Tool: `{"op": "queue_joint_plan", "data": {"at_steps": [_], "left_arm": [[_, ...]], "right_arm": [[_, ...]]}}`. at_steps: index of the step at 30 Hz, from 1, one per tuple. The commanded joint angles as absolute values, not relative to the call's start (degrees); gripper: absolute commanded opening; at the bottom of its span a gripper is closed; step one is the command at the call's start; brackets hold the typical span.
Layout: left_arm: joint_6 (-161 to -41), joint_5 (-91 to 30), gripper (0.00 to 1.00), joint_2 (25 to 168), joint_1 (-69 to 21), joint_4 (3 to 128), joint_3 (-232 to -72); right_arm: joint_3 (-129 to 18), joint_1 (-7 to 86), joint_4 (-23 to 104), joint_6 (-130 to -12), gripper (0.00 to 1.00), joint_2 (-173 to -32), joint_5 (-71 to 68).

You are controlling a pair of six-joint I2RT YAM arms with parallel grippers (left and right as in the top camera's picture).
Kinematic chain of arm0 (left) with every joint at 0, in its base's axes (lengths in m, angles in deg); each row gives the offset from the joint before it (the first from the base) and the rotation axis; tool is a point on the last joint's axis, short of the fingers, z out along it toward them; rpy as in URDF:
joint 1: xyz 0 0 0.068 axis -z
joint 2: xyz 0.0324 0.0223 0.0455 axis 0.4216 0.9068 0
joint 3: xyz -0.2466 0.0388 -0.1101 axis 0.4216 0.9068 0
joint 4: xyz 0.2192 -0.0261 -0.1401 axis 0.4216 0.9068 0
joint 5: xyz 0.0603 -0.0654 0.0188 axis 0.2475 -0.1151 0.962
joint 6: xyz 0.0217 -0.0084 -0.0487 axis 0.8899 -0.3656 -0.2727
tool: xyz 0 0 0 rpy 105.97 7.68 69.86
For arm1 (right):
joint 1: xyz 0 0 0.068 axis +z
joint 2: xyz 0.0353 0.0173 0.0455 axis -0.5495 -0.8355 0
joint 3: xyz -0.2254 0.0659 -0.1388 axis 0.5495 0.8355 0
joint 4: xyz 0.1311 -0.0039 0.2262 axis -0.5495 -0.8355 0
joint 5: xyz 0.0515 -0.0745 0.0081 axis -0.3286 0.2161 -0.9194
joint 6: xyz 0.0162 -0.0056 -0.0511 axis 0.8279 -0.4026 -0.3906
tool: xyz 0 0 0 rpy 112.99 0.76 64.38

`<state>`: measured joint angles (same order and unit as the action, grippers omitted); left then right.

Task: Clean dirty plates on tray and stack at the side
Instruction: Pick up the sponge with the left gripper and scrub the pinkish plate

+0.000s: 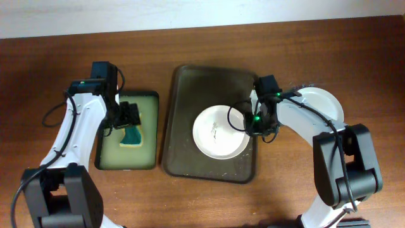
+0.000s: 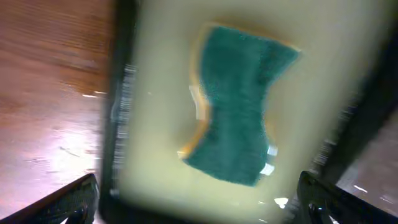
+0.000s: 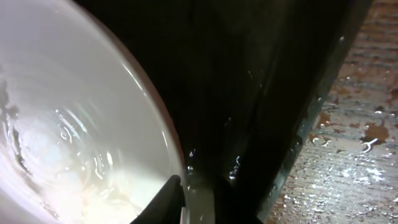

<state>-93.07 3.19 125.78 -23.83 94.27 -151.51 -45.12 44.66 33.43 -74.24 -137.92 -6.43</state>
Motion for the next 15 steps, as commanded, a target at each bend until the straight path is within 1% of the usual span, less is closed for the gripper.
{"op": "queue_joint_plan", "data": {"at_steps": [1,2,3,5,6,7,8,10,11,12,13,14,15], "left_arm": [[-94.06,-9.18,1.00,125.17,-23.83,91.53,-151.62],[-94.06,-9.16,1.00,125.26,-23.72,90.86,-151.56],[-94.01,-8.46,1.00,125.28,-23.55,90.44,-151.10],[-94.03,-5.03,0.85,125.28,-23.18,86.11,-146.00],[-94.03,-4.35,0.62,125.33,-23.18,80.89,-141.96],[-94.03,-2.38,0.49,125.35,-23.24,73.89,-137.04],[-94.01,-0.66,0.49,125.35,-23.24,67.82,-132.52],[-94.01,-0.79,0.20,125.35,-23.18,60.76,-126.53],[-93.97,-0.77,0.18,125.50,-23.18,60.15,-125.72],[-93.51,-0.81,0.19,126.11,-23.18,60.23,-125.68],[-93.38,-1.31,0.14,127.53,-23.18,60.80,-125.68],[-93.38,-2.54,0.05,129.00,-23.18,61.24,-125.70],[-93.38,-3.65,0.00,131.07,-23.18,61.98,-125.81]], "right_arm": [[-44.55,44.60,35.35,-73.89,0.07,-138.84,-6.19],[-44.53,44.55,37.34,-73.76,0.04,-138.88,-6.10],[-44.55,44.55,38.50,-73.78,0.04,-138.88,-6.08],[-44.55,44.55,39.29,-73.78,0.04,-138.88,-6.08],[-44.55,44.55,39.09,-73.78,0.04,-138.93,-6.06],[-44.55,44.55,39.09,-73.78,0.04,-138.93,-6.08],[-44.55,44.55,38.89,-73.76,0.04,-138.93,-6.08],[-44.55,44.55,38.91,-73.76,0.04,-138.93,-6.08],[-44.55,44.55,38.89,-73.76,0.04,-138.93,-6.08],[-44.55,44.55,38.89,-73.76,0.04,-138.93,-6.08],[-44.55,44.55,38.89,-73.76,0.04,-138.93,-6.10],[-44.55,44.55,38.85,-73.76,0.04,-138.93,-6.10],[-44.55,44.55,38.70,-73.76,0.04,-138.93,-6.08]]}}
